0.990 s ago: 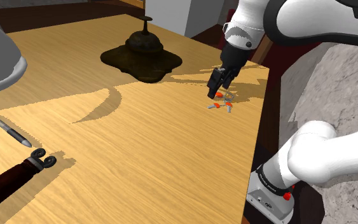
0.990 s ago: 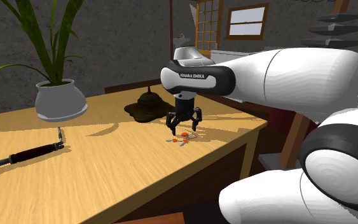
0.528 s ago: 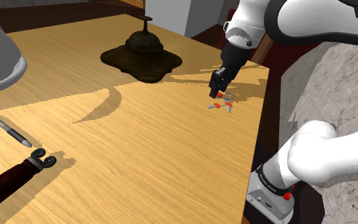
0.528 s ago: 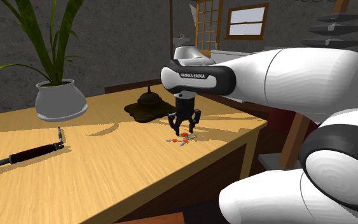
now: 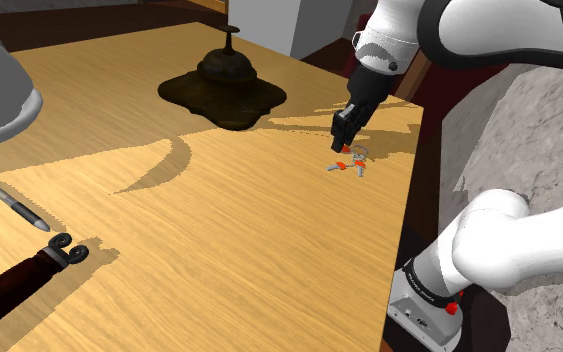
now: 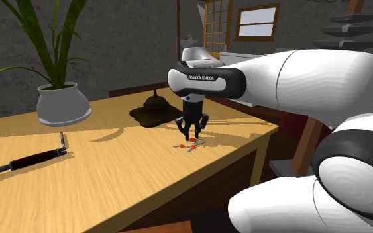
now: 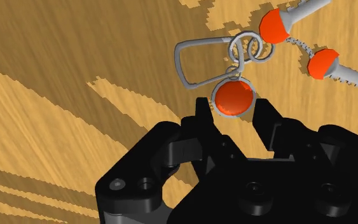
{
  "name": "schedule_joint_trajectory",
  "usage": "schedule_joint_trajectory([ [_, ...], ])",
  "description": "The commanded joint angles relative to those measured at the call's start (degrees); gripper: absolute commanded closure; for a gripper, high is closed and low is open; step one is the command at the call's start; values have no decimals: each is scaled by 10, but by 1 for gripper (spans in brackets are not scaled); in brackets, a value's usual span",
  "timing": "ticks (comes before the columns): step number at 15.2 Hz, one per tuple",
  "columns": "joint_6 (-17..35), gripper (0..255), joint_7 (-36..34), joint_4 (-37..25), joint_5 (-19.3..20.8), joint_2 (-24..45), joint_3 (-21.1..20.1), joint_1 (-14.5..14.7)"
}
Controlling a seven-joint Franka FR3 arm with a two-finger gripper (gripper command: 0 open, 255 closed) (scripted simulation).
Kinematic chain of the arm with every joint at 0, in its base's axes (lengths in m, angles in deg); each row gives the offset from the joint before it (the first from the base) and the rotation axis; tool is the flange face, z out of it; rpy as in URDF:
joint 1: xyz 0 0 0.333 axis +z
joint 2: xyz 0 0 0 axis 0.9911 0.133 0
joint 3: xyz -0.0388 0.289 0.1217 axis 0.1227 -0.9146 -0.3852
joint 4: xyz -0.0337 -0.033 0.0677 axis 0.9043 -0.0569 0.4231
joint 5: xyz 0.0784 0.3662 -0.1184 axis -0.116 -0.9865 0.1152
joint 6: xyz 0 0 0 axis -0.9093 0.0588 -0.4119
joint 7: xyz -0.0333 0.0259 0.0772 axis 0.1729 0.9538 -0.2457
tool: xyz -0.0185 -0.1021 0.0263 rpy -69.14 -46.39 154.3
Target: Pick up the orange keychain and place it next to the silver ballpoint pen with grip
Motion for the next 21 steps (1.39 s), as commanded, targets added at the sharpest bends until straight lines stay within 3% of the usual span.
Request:
schedule_joint_trajectory([
  [1, -8, 255, -1, -2, -1, 4, -1, 1],
  [16, -115, 255, -6, -133, 11, 28, 10, -5],
  [21, -103, 255, -75, -176, -14, 76, -53, 6],
])
